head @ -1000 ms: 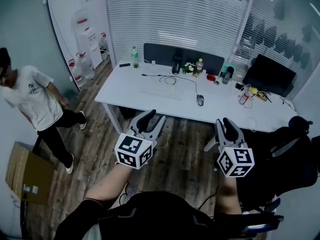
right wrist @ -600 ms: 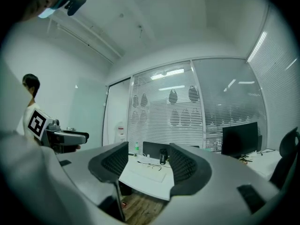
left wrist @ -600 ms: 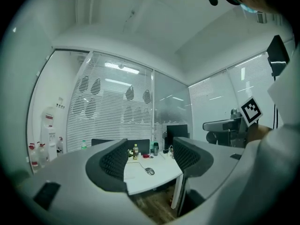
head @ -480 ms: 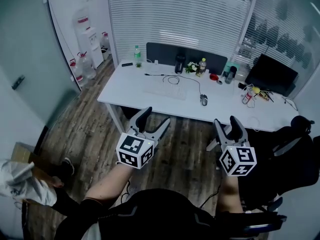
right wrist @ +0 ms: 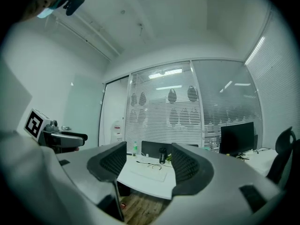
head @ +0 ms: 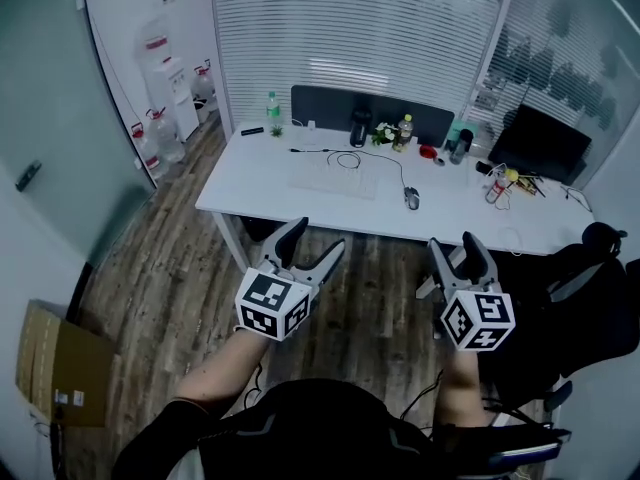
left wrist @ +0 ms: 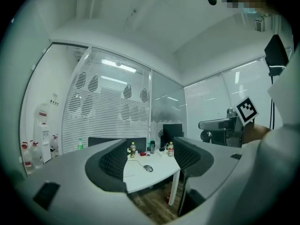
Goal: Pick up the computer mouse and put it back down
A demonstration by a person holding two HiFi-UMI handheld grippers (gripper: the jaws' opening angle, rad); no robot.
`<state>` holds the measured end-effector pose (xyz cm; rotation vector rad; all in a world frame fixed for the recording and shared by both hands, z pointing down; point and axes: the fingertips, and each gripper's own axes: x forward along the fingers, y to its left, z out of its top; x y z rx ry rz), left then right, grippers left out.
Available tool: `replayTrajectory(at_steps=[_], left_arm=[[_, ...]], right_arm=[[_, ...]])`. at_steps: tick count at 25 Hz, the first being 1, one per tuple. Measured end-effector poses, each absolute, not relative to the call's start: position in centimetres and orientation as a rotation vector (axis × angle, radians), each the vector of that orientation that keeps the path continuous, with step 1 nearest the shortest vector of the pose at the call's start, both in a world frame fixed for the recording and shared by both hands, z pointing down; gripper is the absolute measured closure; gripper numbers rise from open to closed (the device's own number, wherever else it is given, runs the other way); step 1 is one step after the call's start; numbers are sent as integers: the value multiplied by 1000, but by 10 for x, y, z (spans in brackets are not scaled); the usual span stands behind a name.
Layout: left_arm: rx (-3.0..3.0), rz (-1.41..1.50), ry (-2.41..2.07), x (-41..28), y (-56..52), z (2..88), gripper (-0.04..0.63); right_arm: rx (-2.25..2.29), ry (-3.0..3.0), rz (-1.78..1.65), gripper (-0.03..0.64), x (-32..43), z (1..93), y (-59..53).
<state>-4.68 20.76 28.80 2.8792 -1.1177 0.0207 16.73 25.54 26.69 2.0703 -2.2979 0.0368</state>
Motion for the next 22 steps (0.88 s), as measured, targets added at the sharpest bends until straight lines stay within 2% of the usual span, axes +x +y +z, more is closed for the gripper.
replayTrajectory(at_steps=[12,22], left_arm=[[2890,3,-1047,-59,177,304,287],[2856,28,-1172,-12,97,310,287]], right_arm=[[2064,-2271,82,319,144,292,221],[1974,-2379,50,314,193,293,125]])
